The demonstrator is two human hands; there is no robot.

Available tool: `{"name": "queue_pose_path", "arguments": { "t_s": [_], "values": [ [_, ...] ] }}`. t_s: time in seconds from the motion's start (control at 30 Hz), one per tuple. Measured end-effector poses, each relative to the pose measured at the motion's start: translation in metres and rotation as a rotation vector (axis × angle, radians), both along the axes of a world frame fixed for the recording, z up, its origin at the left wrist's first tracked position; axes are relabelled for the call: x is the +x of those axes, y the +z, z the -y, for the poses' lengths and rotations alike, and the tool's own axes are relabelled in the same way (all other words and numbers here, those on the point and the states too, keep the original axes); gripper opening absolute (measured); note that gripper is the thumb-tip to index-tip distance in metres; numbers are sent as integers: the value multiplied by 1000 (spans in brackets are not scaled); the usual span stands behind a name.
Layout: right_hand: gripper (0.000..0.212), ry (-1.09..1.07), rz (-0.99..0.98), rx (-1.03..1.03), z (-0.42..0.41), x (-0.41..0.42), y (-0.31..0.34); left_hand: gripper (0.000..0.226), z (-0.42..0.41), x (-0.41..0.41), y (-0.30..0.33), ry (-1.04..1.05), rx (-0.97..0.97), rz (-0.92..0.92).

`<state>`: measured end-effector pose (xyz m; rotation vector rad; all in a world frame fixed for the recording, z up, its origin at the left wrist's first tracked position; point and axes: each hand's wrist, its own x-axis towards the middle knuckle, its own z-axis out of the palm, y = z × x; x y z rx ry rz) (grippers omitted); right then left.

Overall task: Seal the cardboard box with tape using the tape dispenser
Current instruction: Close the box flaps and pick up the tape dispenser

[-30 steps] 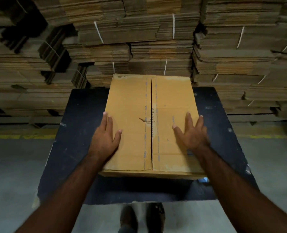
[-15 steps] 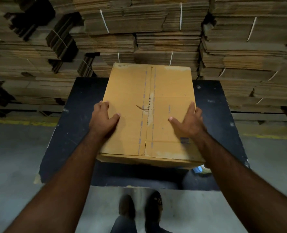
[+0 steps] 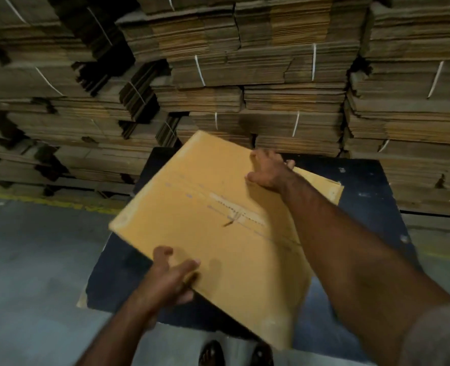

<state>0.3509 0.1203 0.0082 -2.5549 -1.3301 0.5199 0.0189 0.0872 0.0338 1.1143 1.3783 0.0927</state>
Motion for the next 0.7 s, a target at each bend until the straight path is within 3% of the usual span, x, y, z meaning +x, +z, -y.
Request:
{"name": "queue_pose_path", "arguments": {
  "t_s": [0.17,0.27,0.33,0.4,0.47,0.53,0.6,0.7],
  "values": [
    [74,91,55,-132,-30,-37,-27,40,57,20,0,-112,-114,115],
    [72,160,33,-81,-13,-46,-19,37,66,41,-5,-334,104,39],
    [71,146,11,-43,9,-52,-12,32,58,45,-6,-375,122,81],
    [74,29,20,-28,41,-60,-10,28,44,37,-14,-492,358,72],
    [77,-159,30,-69,80,-71,-11,31,13,26,-22,-596,713,-45],
    [77,-328,-2,-149,114,-80,-12,42,-30,17,-25,-628,908,-286],
    [78,-421,-88,-185,133,-88,-13,59,-75,8,-28,-641,901,-572],
    [83,-418,-134,-126,140,-86,-18,75,-111,4,-30,-579,748,-627]
  ]
}}
